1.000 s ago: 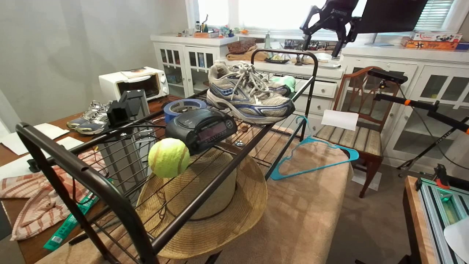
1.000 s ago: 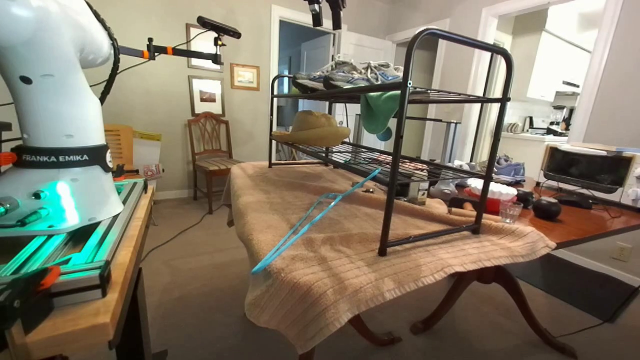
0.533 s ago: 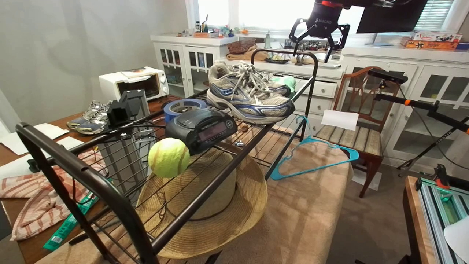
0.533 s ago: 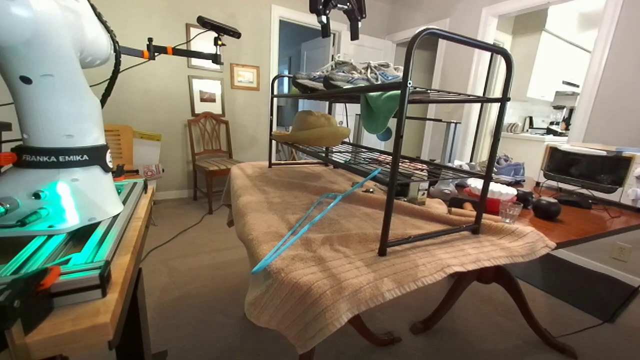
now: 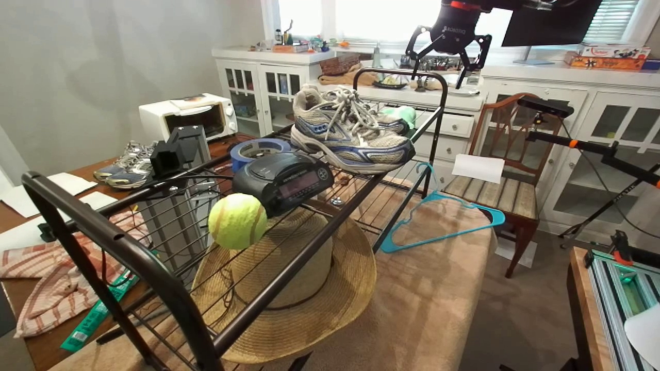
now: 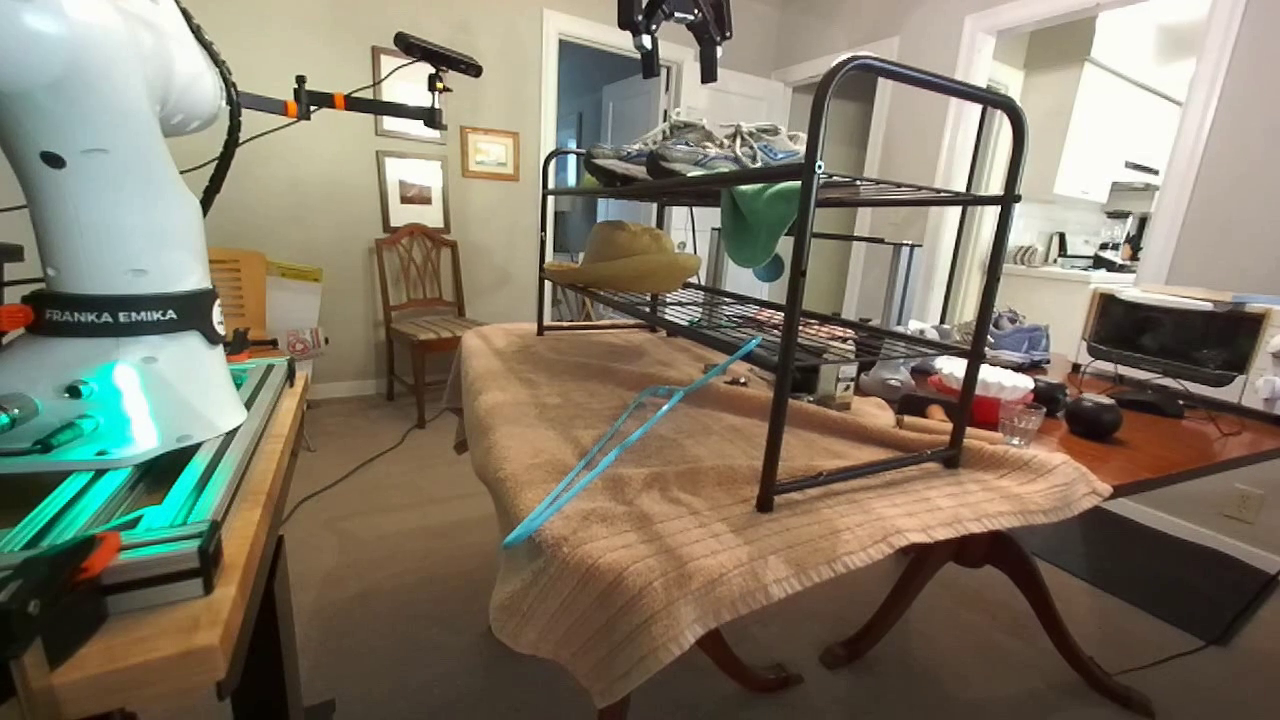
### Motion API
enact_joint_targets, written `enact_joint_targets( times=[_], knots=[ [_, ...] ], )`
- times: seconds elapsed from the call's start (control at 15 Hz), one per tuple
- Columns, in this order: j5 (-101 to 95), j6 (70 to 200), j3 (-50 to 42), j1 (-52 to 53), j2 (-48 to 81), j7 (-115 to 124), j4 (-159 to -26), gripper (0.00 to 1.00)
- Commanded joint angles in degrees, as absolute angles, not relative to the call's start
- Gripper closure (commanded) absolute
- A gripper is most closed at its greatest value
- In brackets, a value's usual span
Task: Move the towel to the left
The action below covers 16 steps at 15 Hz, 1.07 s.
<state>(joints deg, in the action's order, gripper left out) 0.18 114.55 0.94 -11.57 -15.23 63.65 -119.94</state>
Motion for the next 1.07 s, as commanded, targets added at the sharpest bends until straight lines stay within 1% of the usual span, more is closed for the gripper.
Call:
enact_joint_targets(
  times=[0.0,0.4,1.0],
  knots=[
    [0.04,114.07,-0.15,-10.5,-13.62,65.17,-118.66,0.0],
    [1.51,116.18,-1.38,-10.13,-10.5,64.3,-117.71,0.0],
    [5.82,123.49,-3.55,-8.94,-5.55,57.3,-117.78,0.0]
  ],
)
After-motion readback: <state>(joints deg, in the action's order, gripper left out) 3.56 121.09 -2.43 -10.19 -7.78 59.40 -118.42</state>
